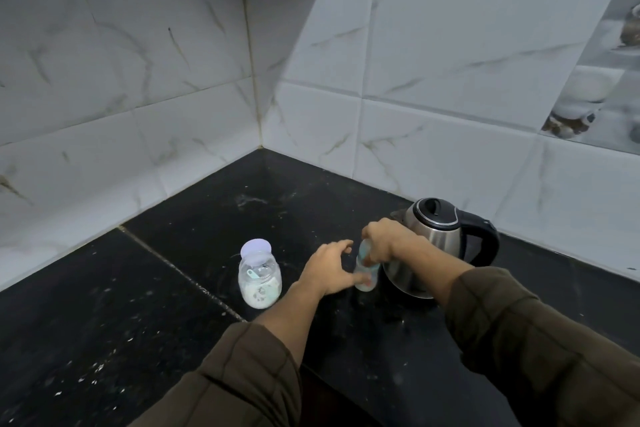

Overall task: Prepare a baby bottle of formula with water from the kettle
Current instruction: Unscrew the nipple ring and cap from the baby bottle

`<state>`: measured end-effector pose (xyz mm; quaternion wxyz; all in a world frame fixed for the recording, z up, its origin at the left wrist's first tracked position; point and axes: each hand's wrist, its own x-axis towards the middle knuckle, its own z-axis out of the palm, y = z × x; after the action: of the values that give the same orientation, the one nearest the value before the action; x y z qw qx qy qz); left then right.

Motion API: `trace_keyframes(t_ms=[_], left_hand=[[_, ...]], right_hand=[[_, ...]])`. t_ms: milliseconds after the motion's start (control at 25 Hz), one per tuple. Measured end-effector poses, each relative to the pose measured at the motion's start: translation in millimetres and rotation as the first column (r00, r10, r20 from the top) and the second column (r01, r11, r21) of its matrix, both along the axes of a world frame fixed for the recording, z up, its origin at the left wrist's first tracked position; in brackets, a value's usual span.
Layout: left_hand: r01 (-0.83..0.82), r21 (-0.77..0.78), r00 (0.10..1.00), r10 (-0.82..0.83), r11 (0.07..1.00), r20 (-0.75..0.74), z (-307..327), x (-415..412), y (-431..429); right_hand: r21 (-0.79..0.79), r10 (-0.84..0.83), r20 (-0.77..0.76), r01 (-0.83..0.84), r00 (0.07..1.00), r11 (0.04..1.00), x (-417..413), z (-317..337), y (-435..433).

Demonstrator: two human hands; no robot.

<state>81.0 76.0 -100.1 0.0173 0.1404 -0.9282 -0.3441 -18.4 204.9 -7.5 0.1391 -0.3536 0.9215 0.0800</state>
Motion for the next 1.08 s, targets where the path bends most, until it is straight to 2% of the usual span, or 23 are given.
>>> trace_keyframes(t_ms=[160, 320, 560, 680, 800, 1080], left_hand=[[-0.018, 0.071, 0.999, 0.015, 0.997, 0.041, -15, 6, 6], [-0.117, 0.208, 0.993, 0.117, 0.971, 0.008, -27, 12, 1], [-0.124, 0.259, 0.989, 0.14, 0.958, -0.044, -31, 17, -3], [-0.118, 0.256, 0.99, 0.134, 0.959, -0.048, -32, 15, -5], [-0.09, 0.246, 0.993, 0.105, 0.965, -0.048, -31, 15, -9], [-0.088, 0.227, 0.989, 0.113, 0.97, -0.097, -33, 17, -8]], right_hand=[[-0.111, -0.007, 0.08, 0.016, 0.997, 0.994, 8, -2, -5], [-0.132, 0.03, 0.103, -0.016, 0.994, 0.991, 19, -8, -18], [-0.039, 0.177, 0.043, -0.176, 0.983, 0.984, 23, -6, -28], [0.052, 0.308, 0.041, -0.31, 0.95, 0.949, 22, 1, -29], [0.023, 0.382, 0.052, -0.383, 0.923, 0.923, 16, 13, -27], [-0.223, 0.145, 0.036, -0.134, 0.989, 0.966, 3, 19, 11]])
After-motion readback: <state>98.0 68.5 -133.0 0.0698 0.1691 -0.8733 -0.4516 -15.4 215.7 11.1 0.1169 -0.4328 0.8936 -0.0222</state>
